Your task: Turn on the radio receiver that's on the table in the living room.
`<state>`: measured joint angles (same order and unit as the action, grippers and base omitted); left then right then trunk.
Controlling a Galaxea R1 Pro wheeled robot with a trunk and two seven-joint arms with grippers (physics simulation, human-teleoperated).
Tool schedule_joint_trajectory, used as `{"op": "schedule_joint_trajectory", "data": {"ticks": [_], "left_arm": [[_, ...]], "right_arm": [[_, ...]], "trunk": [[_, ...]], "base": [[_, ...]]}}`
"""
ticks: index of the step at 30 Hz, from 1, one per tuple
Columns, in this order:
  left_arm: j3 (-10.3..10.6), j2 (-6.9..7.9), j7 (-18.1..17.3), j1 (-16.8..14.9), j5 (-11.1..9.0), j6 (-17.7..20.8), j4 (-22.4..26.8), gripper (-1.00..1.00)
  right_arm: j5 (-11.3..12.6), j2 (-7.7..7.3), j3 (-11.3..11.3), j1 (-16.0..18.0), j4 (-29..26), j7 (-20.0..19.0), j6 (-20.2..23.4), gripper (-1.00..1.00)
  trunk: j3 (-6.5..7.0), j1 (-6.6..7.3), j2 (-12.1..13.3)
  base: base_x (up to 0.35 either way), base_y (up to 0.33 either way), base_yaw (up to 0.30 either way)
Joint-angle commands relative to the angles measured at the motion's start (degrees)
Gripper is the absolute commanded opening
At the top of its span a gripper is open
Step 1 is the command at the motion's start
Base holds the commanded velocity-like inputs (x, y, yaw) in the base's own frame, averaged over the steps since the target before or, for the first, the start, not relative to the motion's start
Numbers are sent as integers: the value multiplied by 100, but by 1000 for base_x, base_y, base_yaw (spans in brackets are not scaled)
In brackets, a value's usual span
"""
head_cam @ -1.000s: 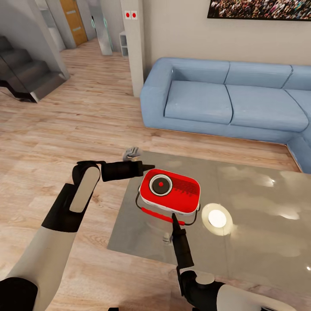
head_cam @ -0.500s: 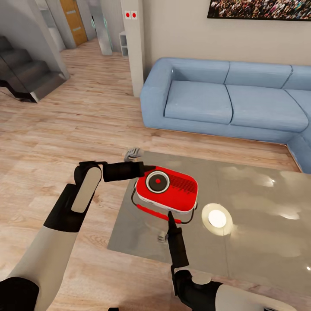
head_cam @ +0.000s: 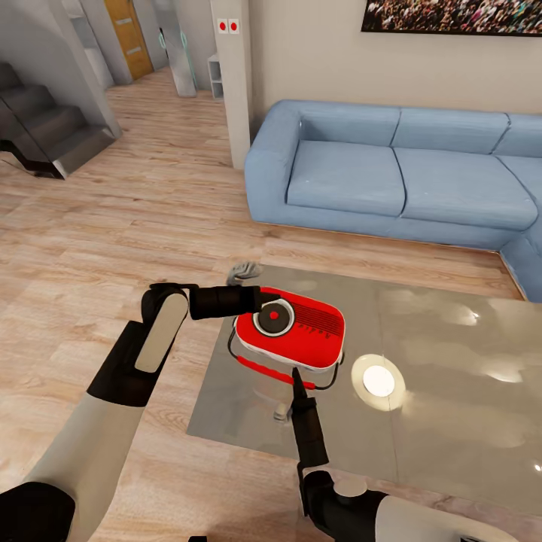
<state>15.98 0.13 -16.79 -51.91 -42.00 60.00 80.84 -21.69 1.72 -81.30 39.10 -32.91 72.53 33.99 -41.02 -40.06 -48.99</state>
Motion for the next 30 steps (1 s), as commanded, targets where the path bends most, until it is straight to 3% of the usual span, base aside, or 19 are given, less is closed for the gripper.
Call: {"op": "schedule_joint_trajectory", "data": {"ticks": [1, 12, 19, 30], "left_arm": [[4, 0, 73, -1, -2, 0, -4, -100], [18, 44, 200, 0, -9, 0, -179, -100], [11, 122, 202, -1, -10, 0, -232, -100], [2, 125, 202, 0, -10, 0, -324, -100]], "right_arm": [[-19, 7, -7, 1, -4, 14, 34, -100], [-21, 30, -23, 1, -44, 107, 102, -100], [0, -23, -18, 1, -645, 156, 510, -100], [23, -46, -10, 1, -748, 95, 516, -100]], "trunk": [[0, 0, 0], [0, 0, 0], [0, 0, 0], [0, 0, 0]], "base": [[0, 0, 0], [0, 0, 0], [0, 0, 0], [0, 0, 0]]}}
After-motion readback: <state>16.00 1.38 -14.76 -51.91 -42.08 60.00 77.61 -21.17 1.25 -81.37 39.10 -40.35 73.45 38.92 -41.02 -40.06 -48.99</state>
